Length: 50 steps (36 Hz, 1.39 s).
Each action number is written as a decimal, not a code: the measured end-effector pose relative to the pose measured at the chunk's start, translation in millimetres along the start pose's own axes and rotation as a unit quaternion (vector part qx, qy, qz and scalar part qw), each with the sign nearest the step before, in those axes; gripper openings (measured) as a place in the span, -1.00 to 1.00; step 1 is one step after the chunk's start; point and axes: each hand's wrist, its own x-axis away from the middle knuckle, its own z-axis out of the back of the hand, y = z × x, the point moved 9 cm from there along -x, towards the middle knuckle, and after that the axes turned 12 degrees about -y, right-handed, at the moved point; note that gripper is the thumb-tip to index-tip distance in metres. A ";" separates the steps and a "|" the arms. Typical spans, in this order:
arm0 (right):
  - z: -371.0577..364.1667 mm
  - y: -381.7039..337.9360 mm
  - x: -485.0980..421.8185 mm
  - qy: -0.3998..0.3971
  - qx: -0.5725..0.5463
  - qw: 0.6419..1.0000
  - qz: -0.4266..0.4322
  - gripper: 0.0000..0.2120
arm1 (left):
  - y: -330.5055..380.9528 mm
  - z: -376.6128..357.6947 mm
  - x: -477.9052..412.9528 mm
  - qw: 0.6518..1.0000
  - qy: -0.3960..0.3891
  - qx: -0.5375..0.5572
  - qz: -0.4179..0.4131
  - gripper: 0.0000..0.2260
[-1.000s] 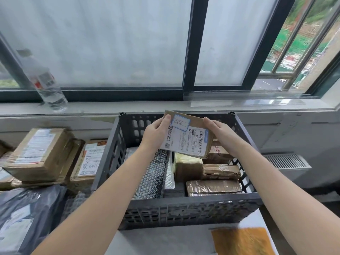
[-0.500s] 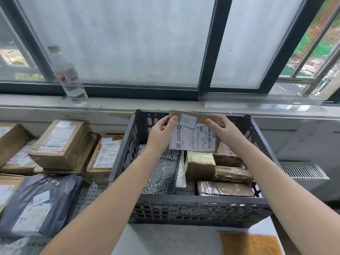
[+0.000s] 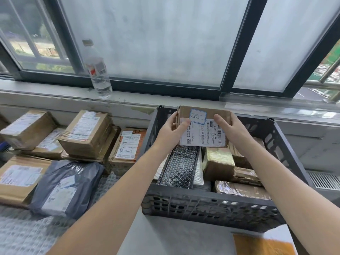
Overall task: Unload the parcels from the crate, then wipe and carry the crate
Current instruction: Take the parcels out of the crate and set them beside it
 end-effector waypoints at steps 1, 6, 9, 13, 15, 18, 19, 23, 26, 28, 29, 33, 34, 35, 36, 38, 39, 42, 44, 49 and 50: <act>-2.7 -1.1 -1.0 0.002 -0.001 1.000 0.000 -0.59 | -0.2 2.2 0.9 1.000 -0.001 0.001 -0.002 -0.53; -22.7 -12.2 -4.1 0.018 -0.017 1.000 0.002 -0.63 | -3.1 21.5 10.7 1.000 -0.005 0.013 0.005 -0.40; -37.1 -19.9 -6.1 0.022 -0.030 0.999 0.010 -0.59 | -5.1 36.9 18.2 1.000 -0.013 0.002 0.008 -0.32; -56.9 -35.9 -8.1 0.031 -0.033 0.999 0.022 -0.62 | -8.0 61.1 25.0 1.000 -0.007 -0.010 0.014 -0.22; -65.8 -44.8 -9.5 0.042 -0.034 0.998 0.030 -0.59 | -8.4 74.6 26.7 1.000 0.000 -0.002 0.018 -0.18; -80.0 -59.0 -12.3 0.054 -0.044 0.997 0.044 -0.58 | -5.8 97.6 31.2 0.999 0.016 0.024 0.022 -0.09; -85.6 -64.0 -13.4 0.056 -0.041 0.996 0.049 -0.58 | -5.7 105.7 32.5 0.999 0.020 0.033 0.023 -0.09; -108.9 -84.4 -15.7 0.066 -0.029 0.995 0.062 -0.60 | -8.1 136.0 37.8 0.999 0.024 0.036 0.025 -0.19; -125.8 -94.2 -16.5 0.066 -0.026 0.995 0.064 -0.58 | -11.8 153.6 44.6 0.999 0.026 0.036 0.023 -0.20; -135.8 -98.3 -15.6 0.066 -0.025 0.995 0.063 -0.56 | -13.8 162.1 48.3 0.999 0.021 0.037 0.022 -0.19; -140.4 -99.5 -15.2 0.067 -0.026 0.995 0.062 -0.56 | -15.0 166.5 50.0 0.999 0.018 0.038 0.023 -0.18; -154.9 -104.4 -14.7 0.069 -0.035 0.995 0.063 -0.57 | -13.5 182.8 54.6 0.999 0.016 0.040 0.011 -0.26; -157.5 -106.4 -14.1 0.070 -0.041 0.995 0.065 -0.55 | -12.0 187.3 55.5 0.999 0.022 0.046 0.005 -0.28; -159.8 -108.1 -13.5 0.071 -0.046 0.994 0.069 -0.54 | -10.6 191.5 56.3 0.998 0.030 0.053 0.000 -0.27; -161.6 -109.7 -13.2 0.072 -0.050 0.993 0.073 -0.54 | -9.1 195.1 57.1 0.997 0.038 0.060 -0.003 -0.24; -164.1 -112.1 -12.2 0.073 -0.058 0.993 0.078 -0.50 | -7.2 200.0 58.8 0.996 0.053 0.074 -0.003 -0.18; -164.8 -113.0 -11.6 0.072 -0.063 0.992 0.079 -0.46 | -6.7 201.5 59.6 0.995 0.056 0.079 -0.002 -0.16; -163.7 -115.3 -10.5 0.073 -0.073 0.991 0.084 -0.43 | -6.5 200.3 61.5 0.996 0.044 0.082 0.004 -0.20; -161.3 -117.1 -10.2 0.078 -0.077 0.990 0.085 -0.47 | -8.0 196.8 62.3 0.996 0.027 0.081 0.011 -0.26; -157.8 -118.0 -10.8 0.070 -0.089 0.991 0.071 -0.24 | -9.3 192.3 65.5 0.996 0.010 0.083 0.028 -0.36; -157.3 -118.3 -10.5 0.066 -0.088 0.991 0.069 -0.24 | -10.0 190.0 66.4 0.996 0.004 0.082 0.034 -0.37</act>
